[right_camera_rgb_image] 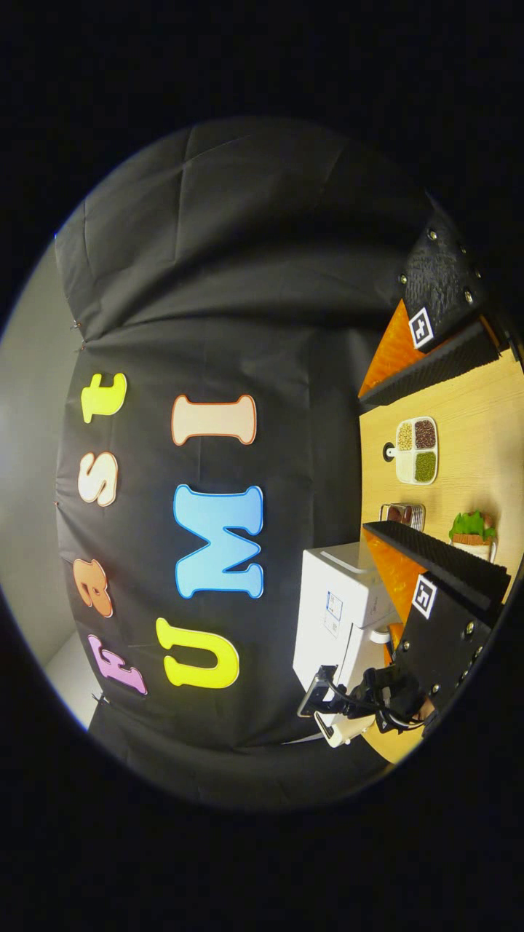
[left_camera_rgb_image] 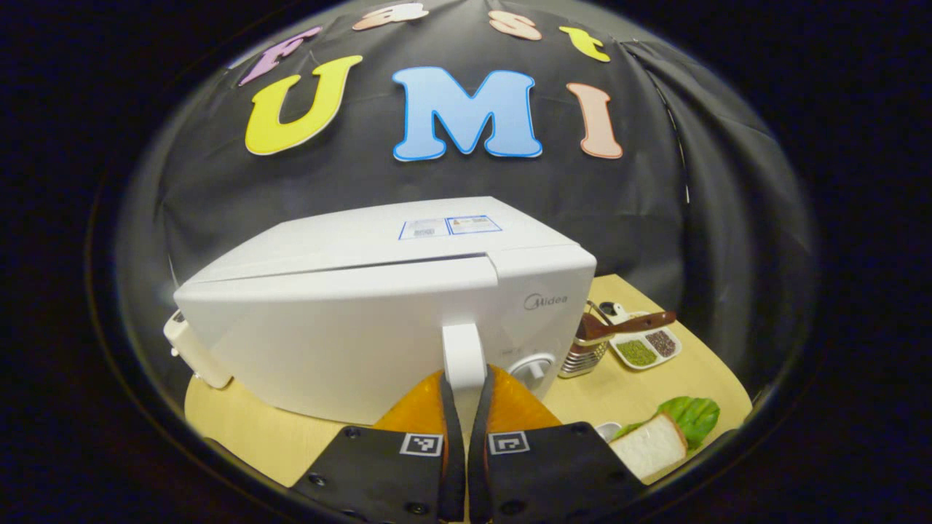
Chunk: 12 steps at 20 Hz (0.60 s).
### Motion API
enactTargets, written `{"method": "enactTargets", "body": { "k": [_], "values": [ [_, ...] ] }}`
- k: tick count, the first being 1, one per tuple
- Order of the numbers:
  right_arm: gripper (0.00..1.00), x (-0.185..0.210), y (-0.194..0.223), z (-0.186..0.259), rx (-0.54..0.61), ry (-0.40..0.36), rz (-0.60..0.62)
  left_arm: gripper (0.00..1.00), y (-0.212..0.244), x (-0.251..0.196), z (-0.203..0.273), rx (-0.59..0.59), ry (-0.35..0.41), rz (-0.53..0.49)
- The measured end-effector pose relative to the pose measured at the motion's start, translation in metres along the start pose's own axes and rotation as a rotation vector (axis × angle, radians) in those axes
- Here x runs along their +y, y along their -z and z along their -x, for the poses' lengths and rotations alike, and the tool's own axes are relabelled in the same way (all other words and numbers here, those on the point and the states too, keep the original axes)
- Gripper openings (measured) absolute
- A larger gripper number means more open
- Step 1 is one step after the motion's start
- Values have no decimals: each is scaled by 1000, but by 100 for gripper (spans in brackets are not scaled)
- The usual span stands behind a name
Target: Open the microwave oven with the left hand, put the food in, and close the microwave oven.
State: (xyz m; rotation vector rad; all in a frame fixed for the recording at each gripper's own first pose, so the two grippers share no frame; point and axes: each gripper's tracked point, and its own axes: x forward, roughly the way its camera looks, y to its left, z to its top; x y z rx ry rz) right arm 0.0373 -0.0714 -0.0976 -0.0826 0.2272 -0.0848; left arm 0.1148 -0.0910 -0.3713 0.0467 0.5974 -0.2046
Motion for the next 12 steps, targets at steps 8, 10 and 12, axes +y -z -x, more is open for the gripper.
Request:
{"method": "enactTargets", "body": {
  "k": [8,10,12],
  "values": [
    [96,49,14,10,24,-35,-13,8,47,16,85,50,182,-45],
    [97,65,19,16,37,-48,-26,8,57,25,106,62,222,-55],
    [97,79,24,22,52,-57,-37,9,68,34,124,77,259,-65]
  ]
}}
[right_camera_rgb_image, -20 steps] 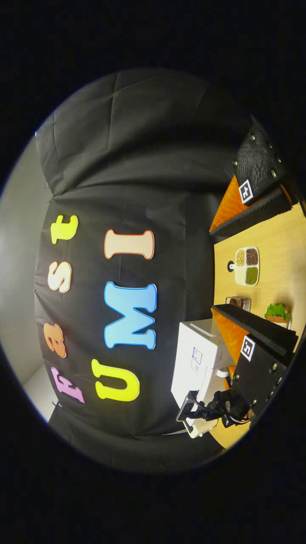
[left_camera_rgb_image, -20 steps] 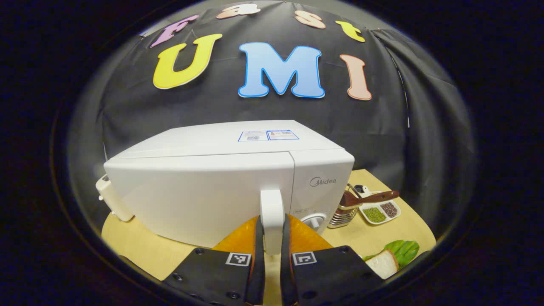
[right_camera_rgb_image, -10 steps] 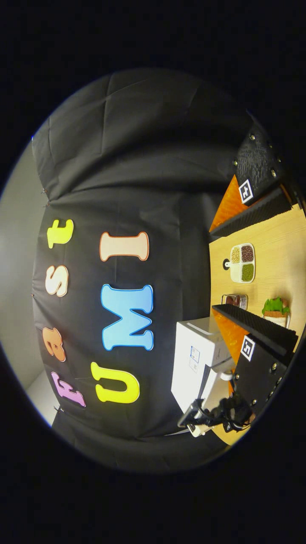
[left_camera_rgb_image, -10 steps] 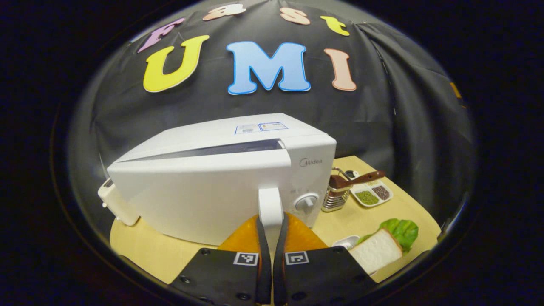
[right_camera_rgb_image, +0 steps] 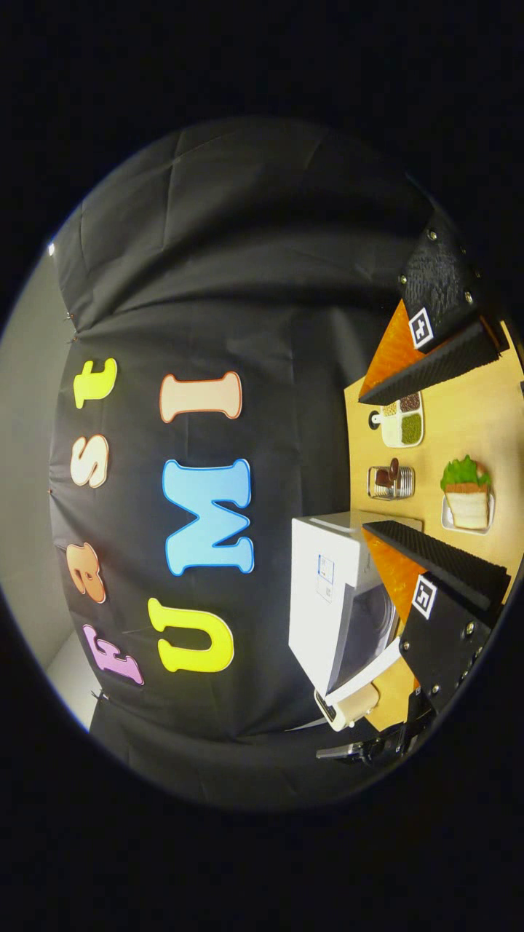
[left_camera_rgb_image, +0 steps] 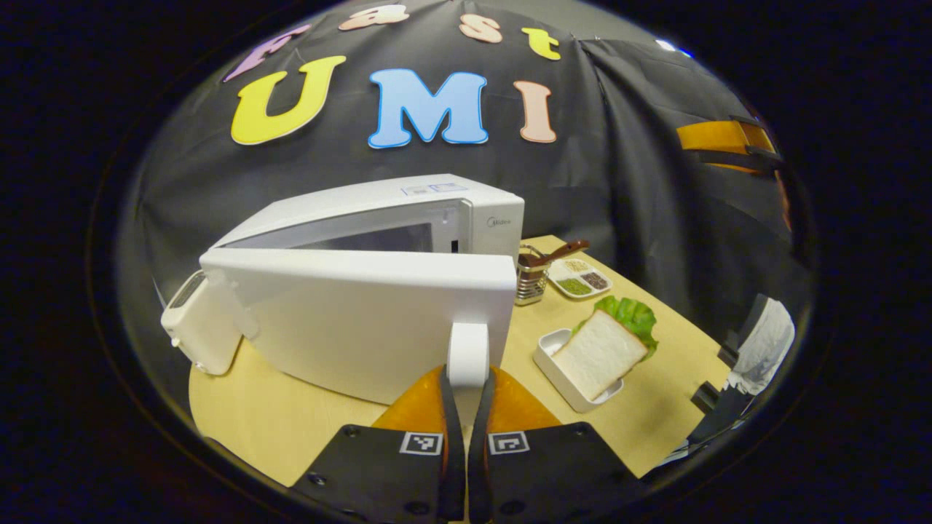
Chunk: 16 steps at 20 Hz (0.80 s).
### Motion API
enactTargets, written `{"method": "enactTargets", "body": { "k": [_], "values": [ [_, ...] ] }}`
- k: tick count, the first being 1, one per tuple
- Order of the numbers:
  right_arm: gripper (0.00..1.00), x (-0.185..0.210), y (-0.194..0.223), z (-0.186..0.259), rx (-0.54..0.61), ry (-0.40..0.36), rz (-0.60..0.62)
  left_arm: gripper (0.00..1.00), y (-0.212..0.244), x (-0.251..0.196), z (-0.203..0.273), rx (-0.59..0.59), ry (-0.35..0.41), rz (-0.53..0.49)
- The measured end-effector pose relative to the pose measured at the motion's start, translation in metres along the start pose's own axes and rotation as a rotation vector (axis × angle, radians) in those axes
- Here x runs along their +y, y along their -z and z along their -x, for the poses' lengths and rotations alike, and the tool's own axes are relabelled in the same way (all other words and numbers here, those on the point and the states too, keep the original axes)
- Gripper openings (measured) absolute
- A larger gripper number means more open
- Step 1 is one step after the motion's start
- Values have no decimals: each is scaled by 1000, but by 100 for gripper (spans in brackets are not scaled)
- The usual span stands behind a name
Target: Open the microwave oven with the left hand, put the food in, and close the microwave oven.
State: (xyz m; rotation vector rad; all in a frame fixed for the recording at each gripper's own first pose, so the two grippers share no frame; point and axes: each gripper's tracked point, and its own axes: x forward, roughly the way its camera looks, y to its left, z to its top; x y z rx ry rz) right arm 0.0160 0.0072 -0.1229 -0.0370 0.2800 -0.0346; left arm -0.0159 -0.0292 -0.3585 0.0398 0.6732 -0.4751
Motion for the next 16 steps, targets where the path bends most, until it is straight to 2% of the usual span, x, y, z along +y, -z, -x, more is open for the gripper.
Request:
{"method": "enactTargets", "body": {
  "k": [6,11,16],
  "values": [
    [97,25,28,10,64,-7,-27,9,42,30,69,41,74,-45],
    [97,38,51,7,132,-25,-96,9,73,72,121,65,53,-41],
    [97,46,70,2,177,-16,-104,9,98,116,156,93,23,-47]
  ]
}}
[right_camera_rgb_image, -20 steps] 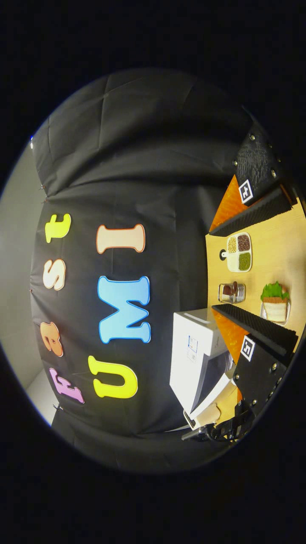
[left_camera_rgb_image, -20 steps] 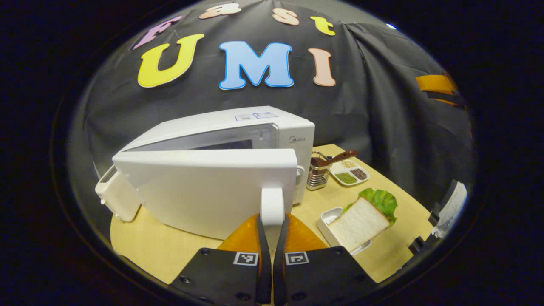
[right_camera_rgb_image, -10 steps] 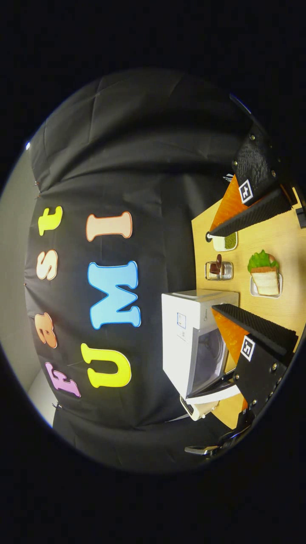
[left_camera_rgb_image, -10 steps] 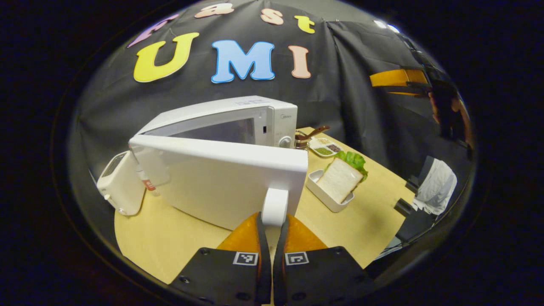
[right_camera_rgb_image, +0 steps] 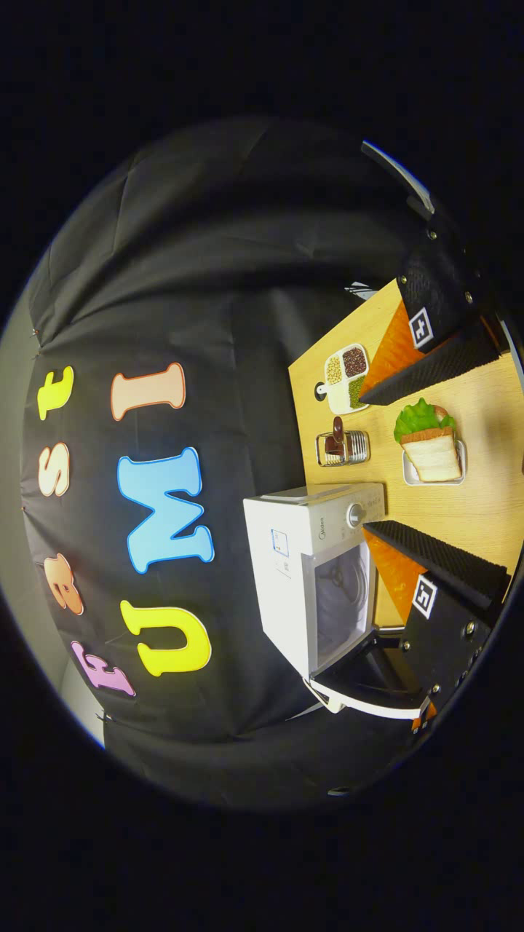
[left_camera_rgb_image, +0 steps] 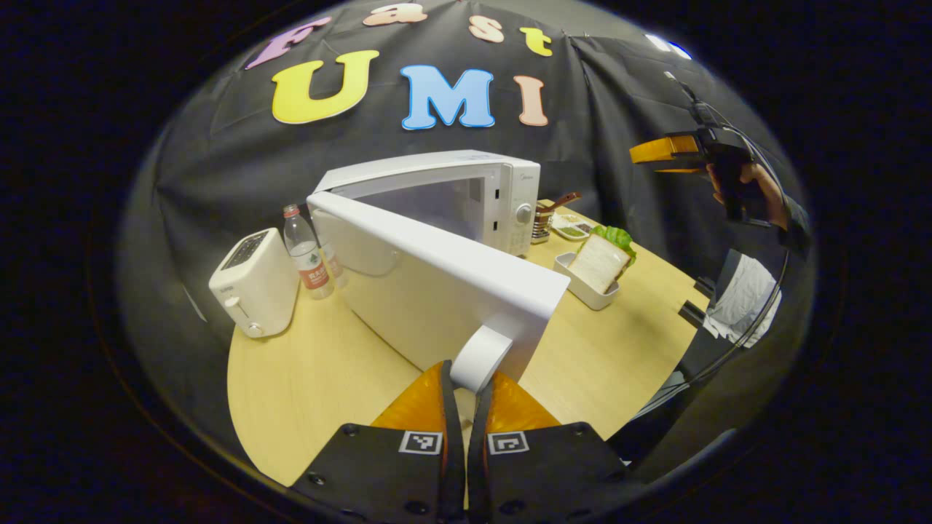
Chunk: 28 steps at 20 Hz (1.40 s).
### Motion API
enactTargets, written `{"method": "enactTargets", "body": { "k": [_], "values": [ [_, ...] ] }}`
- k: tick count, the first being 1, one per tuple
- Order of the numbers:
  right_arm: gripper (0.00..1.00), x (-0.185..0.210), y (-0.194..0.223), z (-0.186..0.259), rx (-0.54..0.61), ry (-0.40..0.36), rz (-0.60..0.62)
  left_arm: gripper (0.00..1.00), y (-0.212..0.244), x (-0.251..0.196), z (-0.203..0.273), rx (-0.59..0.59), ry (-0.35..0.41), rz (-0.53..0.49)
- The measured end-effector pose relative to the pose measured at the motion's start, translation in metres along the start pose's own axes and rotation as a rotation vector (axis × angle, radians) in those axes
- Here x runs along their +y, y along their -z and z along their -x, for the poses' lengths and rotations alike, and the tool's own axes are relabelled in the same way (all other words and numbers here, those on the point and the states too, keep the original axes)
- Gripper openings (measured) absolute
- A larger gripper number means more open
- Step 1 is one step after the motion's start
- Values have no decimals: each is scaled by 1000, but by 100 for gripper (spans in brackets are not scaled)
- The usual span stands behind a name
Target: Open the microwave oven with the left hand, put the food in, and close the microwave oven.
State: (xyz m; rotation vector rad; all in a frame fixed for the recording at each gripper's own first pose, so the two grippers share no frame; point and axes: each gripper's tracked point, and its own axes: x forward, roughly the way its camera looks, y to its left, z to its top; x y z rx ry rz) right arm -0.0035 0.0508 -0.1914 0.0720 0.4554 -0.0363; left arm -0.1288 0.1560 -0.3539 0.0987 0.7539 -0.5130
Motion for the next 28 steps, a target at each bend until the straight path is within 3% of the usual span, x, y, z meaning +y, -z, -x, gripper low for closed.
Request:
{"method": "enactTargets", "body": {
  "k": [8,15,24,28],
  "values": [
    [97,-7,40,-24,121,16,-7,9,30,63,35,27,-10,-11],
    [97,-21,78,-48,236,-22,-6,7,48,113,53,24,-26,23],
    [98,-60,129,-84,407,-54,-222,9,57,153,63,-3,-128,67],
    [98,-54,152,-94,479,-109,-318,19,58,157,65,-29,-154,104]
  ]
}}
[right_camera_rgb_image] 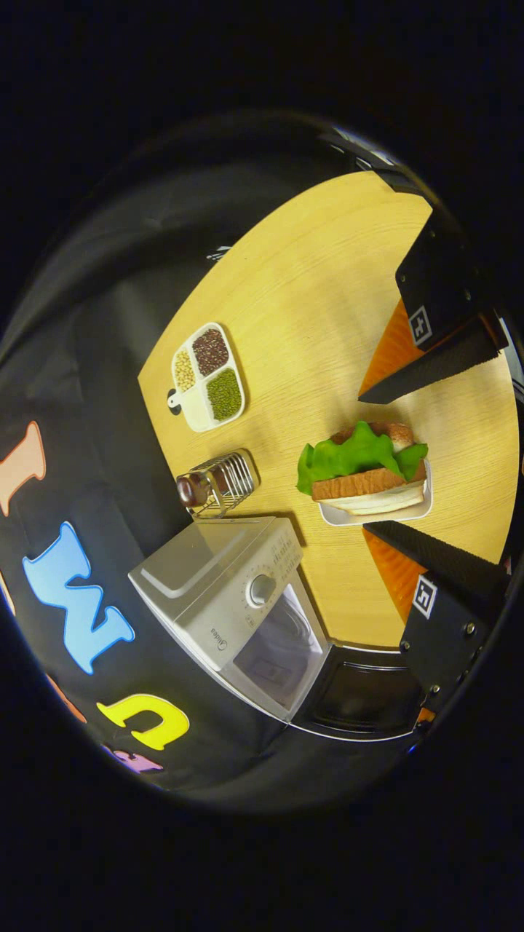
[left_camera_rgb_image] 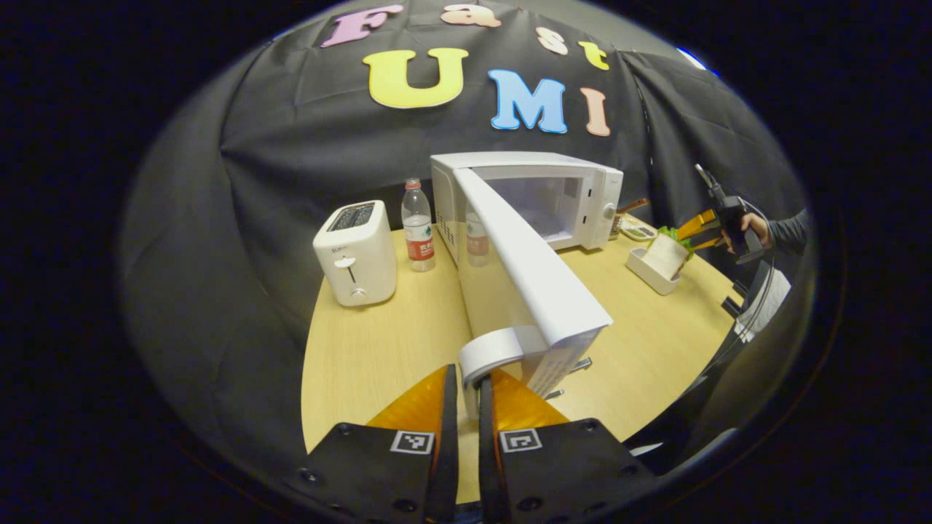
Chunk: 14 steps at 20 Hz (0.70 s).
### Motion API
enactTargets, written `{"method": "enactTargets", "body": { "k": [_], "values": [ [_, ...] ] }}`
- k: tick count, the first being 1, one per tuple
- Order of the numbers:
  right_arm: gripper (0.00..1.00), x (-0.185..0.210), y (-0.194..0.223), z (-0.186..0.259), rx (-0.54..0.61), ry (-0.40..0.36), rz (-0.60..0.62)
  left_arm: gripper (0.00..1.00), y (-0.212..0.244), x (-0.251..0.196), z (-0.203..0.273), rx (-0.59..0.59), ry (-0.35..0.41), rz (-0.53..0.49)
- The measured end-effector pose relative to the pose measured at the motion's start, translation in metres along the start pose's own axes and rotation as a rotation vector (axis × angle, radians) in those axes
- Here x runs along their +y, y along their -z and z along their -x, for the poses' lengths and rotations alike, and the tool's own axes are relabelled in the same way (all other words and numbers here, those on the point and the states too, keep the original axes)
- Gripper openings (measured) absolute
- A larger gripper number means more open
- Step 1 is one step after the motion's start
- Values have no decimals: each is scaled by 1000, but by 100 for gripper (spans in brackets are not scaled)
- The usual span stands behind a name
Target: Open the microwave oven with the left hand, put the food in, and close the microwave oven.
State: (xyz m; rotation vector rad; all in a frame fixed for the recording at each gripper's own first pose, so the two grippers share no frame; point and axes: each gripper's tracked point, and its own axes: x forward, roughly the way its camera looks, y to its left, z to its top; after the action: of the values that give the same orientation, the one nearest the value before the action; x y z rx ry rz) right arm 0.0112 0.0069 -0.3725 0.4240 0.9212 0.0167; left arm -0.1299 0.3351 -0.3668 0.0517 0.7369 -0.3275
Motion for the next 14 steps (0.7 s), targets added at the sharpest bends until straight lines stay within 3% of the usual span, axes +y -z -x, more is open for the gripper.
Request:
{"method": "enactTargets", "body": {
  "k": [2,3,4,7,10,12,14],
  "values": [
    [98,-2,5,-4,26,-13,-15,23,2,1,-1,-7,-21,-4],
    [98,-4,9,-7,42,-18,-22,31,3,2,3,-10,-28,-1],
    [98,-3,11,-8,54,-30,-29,34,3,8,6,-11,-54,-1],
    [97,-1,16,-14,74,-55,-42,72,-1,16,25,-37,-98,42],
    [97,2,17,-17,91,-72,-44,80,-31,31,61,-148,-238,81],
    [97,3,17,-18,99,-78,-37,99,-78,38,93,-292,-358,136],
    [97,-1,16,-16,98,-72,-27,94,-120,23,121,-413,-396,170]
  ]
}}
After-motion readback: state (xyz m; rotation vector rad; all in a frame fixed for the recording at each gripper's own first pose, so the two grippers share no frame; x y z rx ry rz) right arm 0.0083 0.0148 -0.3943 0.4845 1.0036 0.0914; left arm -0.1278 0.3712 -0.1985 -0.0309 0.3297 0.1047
